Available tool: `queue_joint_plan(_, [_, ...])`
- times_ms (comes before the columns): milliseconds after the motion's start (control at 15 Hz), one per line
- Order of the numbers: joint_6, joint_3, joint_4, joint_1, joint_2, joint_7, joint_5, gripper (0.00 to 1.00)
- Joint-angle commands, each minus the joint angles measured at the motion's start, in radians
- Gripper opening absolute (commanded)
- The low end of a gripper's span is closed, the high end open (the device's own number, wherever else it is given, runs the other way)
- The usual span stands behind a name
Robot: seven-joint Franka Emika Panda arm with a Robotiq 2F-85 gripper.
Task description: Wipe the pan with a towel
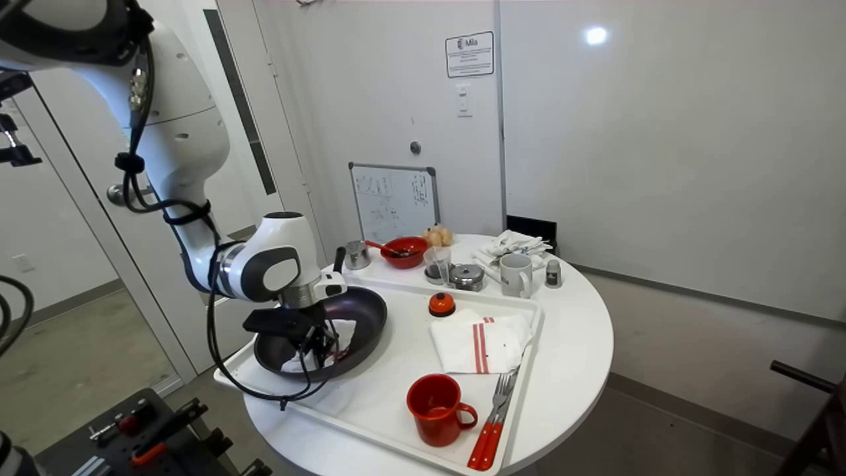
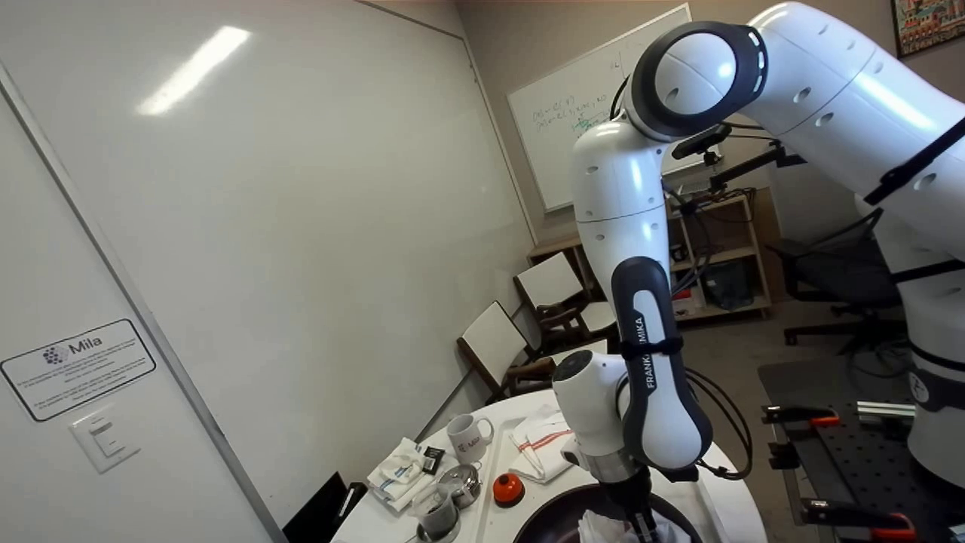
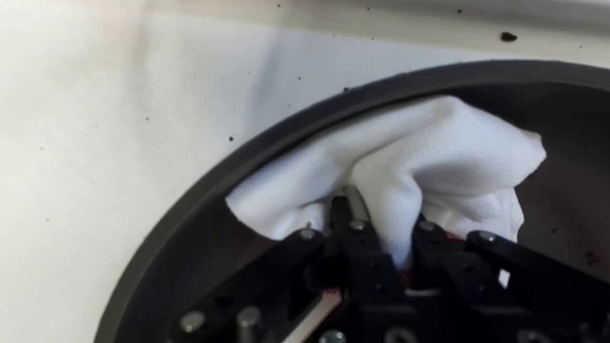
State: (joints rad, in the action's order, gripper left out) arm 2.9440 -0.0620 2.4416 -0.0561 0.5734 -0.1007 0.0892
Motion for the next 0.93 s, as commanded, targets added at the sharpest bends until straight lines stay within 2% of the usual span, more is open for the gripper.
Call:
queue_joint_plan(0, [-0.041,0.033,-0.063,-0.038,0.014,0.003,0.028,0.03])
queue_joint_plan(600, [-0.151,0.029,-0.254,-0.092,0.046,0.009,0.053,0.03])
queue_joint_plan(867, [-0.158,0.013,-0.309,-0.112,0.056,0.007,0.054,0.03])
